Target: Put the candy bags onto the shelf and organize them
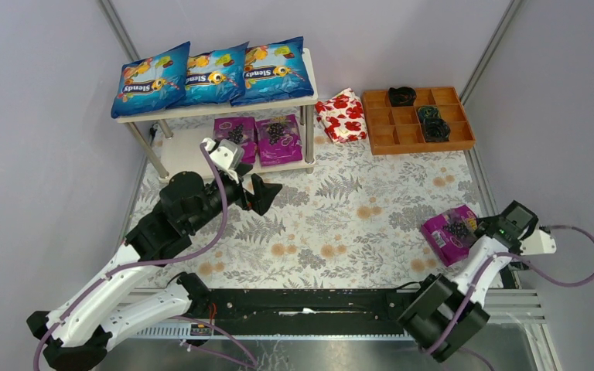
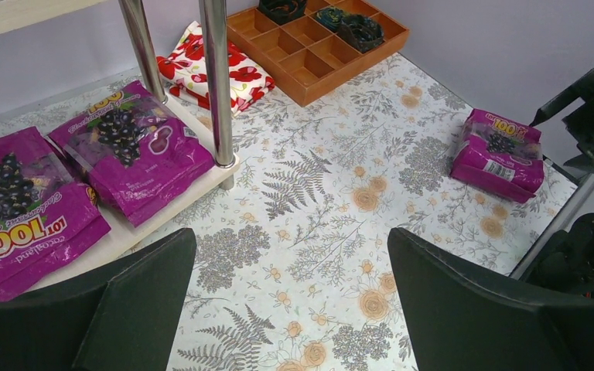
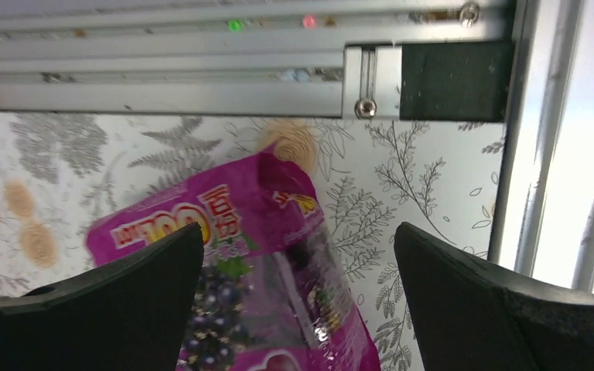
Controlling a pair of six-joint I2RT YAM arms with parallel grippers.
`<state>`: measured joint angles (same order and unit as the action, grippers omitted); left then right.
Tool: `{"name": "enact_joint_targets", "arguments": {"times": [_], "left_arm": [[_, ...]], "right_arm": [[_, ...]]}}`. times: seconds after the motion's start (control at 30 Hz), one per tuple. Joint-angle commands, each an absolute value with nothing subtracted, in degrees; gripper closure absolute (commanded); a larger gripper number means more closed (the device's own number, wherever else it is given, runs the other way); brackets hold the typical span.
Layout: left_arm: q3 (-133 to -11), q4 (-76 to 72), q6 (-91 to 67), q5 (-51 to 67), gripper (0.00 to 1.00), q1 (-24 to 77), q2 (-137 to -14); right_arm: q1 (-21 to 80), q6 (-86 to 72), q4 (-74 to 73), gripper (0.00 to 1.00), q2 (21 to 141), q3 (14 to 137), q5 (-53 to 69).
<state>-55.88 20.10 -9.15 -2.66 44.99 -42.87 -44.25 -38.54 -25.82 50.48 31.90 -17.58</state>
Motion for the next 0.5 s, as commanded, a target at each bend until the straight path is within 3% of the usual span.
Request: {"name": "enact_joint_targets", "arguments": {"times": [0.0,0.23,0.47], "left_arm": [[-56.4,18.4,-8.5,-3.1,0.01,45.3,-43.1],[-56.3,18.2,-8.6,-2.6,0.01,45.1,-44.0],[-55.6,17.4,-9.3,-0.6,0.01,43.5,-45.6]], "right_arm": [[-48.4,-32.9,-21.5,0.00,55.5,31.3,1.6],[-46.4,-27.0,-10.9,0.00,59.5,28.1,25.1],[-24.4,-19.8,-14.6,0.00,72.0,38.0,20.4]]}}
